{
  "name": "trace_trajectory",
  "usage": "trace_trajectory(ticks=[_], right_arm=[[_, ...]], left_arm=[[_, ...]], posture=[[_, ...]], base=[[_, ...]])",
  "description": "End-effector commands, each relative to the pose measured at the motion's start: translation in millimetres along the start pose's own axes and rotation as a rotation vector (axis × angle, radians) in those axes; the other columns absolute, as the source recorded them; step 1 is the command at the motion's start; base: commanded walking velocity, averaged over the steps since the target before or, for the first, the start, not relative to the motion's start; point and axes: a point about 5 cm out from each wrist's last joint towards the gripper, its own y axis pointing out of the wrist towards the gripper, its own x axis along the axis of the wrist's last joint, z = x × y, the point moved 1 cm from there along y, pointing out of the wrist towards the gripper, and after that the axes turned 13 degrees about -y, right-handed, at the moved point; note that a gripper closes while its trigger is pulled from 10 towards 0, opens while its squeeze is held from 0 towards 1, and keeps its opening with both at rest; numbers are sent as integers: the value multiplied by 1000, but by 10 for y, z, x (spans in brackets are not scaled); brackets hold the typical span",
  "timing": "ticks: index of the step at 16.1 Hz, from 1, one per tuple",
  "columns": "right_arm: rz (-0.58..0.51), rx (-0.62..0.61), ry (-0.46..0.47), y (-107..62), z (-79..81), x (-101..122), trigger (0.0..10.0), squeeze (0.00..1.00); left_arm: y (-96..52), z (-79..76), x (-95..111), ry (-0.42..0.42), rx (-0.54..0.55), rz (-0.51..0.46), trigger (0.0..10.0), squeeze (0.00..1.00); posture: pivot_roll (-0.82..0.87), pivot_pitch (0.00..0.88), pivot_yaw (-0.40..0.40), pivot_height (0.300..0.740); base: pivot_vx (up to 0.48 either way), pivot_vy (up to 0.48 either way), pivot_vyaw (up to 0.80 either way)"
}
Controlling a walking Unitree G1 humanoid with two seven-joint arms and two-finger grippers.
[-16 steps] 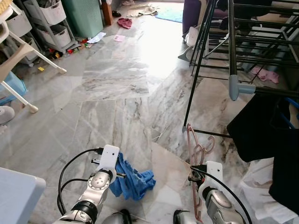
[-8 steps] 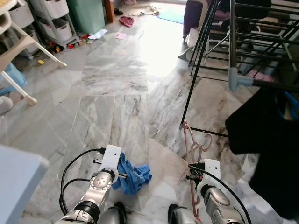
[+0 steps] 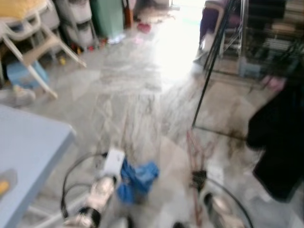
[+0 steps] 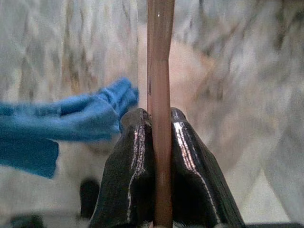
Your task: Hang hanger
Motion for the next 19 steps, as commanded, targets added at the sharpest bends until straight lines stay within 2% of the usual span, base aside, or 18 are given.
trace_trajectory(ticks=[1, 4, 9, 11, 16, 18, 19], right_arm=[[27, -14, -10, -10, -57, -58, 10000, 0], [88, -17, -29, -26, -98, -174, 10000, 0], [239, 3, -106, -90, -74, -445, 10000, 0], [244, 34, -137, -88, -55, -449, 10000, 0], [255, 37, -143, -89, -59, -457, 10000, 0], [262, 35, -139, -99, -49, -485, 10000, 0], [266, 36, -134, -105, -41, -499, 10000, 0]], left_arm=[[-16, 15, -67, 9, 12, 27, 10000, 0], [-39, 53, -148, 30, 24, 64, 10000, 0], [-37, 4, -204, 94, 13, 115, 10000, 0], [-41, -2, -234, 94, 14, 138, 10000, 0], [-41, -23, -256, 82, 14, 159, 10000, 0], [-53, -39, -300, 22, -16, 189, 10000, 0], [-60, -27, -315, 19, -19, 196, 10000, 0]], posture=[[-136, 126, 29, 740], [-132, 120, 33, 740], [-116, 98, 34, 740], [-115, 94, 29, 740], [-117, 92, 25, 740], [-136, 116, 50, 740], [-138, 118, 54, 740]], base=[[-292, 0, 0], [-304, 0, 0], [-333, 0, 0], [-334, 0, 0], [-258, 0, 0], [0, 0, 0], [0, 0, 0]])
